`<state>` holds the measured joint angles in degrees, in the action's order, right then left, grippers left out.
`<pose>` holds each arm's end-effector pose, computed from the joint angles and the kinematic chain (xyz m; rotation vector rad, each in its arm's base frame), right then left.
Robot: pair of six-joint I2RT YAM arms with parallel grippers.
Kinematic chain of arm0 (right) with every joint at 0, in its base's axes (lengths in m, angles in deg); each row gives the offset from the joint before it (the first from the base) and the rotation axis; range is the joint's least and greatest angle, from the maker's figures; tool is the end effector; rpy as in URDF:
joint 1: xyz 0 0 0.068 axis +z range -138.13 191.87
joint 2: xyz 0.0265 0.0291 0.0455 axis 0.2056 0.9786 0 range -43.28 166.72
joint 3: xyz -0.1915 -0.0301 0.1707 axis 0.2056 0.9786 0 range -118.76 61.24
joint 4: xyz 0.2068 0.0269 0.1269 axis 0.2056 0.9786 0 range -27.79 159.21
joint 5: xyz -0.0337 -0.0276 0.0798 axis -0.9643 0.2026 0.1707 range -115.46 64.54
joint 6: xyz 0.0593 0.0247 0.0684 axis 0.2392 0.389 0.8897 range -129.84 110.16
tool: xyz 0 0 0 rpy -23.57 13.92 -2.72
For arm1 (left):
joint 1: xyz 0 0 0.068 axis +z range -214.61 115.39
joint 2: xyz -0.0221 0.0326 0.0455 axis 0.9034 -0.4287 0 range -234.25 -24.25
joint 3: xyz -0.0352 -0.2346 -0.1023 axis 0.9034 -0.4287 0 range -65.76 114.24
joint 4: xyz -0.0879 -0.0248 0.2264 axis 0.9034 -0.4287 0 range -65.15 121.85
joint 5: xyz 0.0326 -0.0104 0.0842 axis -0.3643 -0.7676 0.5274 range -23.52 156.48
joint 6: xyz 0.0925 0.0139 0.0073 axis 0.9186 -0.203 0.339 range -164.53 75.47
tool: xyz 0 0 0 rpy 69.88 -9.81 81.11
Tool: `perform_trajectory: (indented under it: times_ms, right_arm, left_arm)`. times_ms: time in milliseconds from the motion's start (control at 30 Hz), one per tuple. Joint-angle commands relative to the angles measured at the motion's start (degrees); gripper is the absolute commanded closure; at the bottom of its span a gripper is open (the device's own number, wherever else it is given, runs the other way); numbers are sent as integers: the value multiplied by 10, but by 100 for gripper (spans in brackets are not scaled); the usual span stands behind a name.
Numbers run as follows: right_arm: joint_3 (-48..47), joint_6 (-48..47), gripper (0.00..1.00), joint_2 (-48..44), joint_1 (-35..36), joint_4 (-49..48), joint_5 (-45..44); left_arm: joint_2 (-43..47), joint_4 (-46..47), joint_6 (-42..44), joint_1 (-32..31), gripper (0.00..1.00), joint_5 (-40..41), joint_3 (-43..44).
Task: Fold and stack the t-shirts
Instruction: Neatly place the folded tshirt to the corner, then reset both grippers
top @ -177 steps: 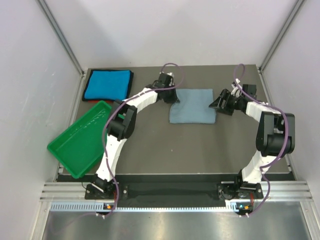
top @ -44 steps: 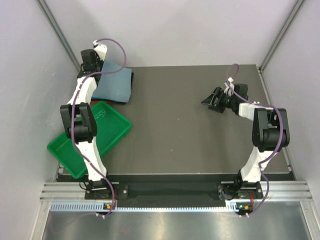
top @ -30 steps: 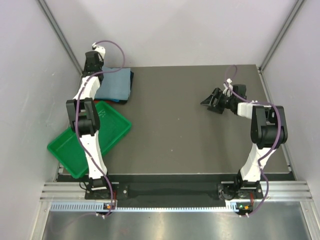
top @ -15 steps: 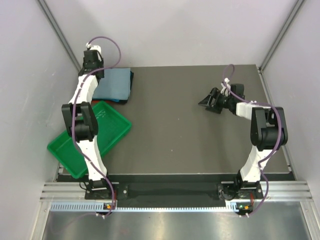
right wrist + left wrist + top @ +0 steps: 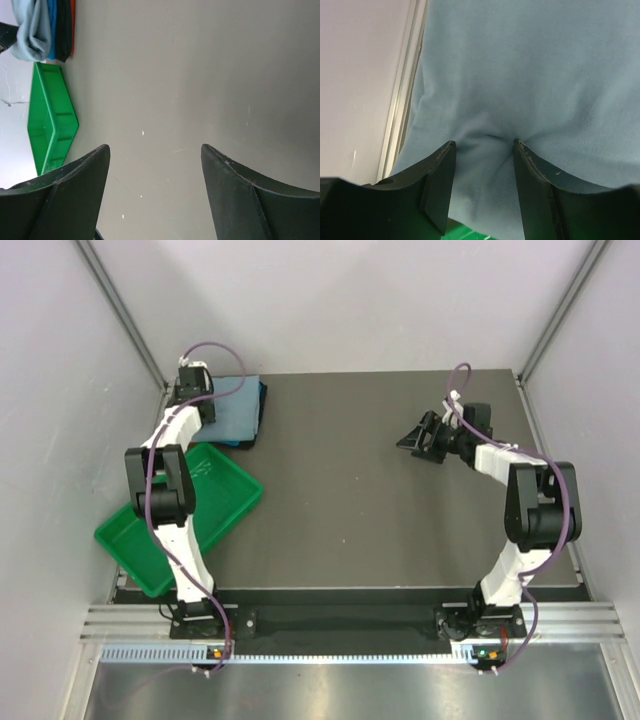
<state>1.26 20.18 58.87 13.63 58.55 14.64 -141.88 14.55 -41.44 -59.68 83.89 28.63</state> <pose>0.3872 0.0665 0.1630 0.1642 2.2657 1.0807 0.4808 0.0669 0.1994 -0.1964 2.2652 0.4194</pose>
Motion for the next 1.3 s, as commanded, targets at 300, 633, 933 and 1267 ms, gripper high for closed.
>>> perform_trajectory:
  times_ms: [300,633,933,1267]
  right_arm:
    - [-39,-77,18,-150,6,189,-66]
    - [20,-93,0,-362,11,255,-116]
    - [84,-75,0,-515,11,315,-150]
    - [129,-45,0,-612,11,260,-148]
  left_arm:
    - [93,-104,-77,-16,44,-46,96]
    - [373,-1,-147,-207,13,-318,-201]
    - [516,64,-214,-256,1,-451,-365]
    - [572,46,-201,-256,1,-409,-378]
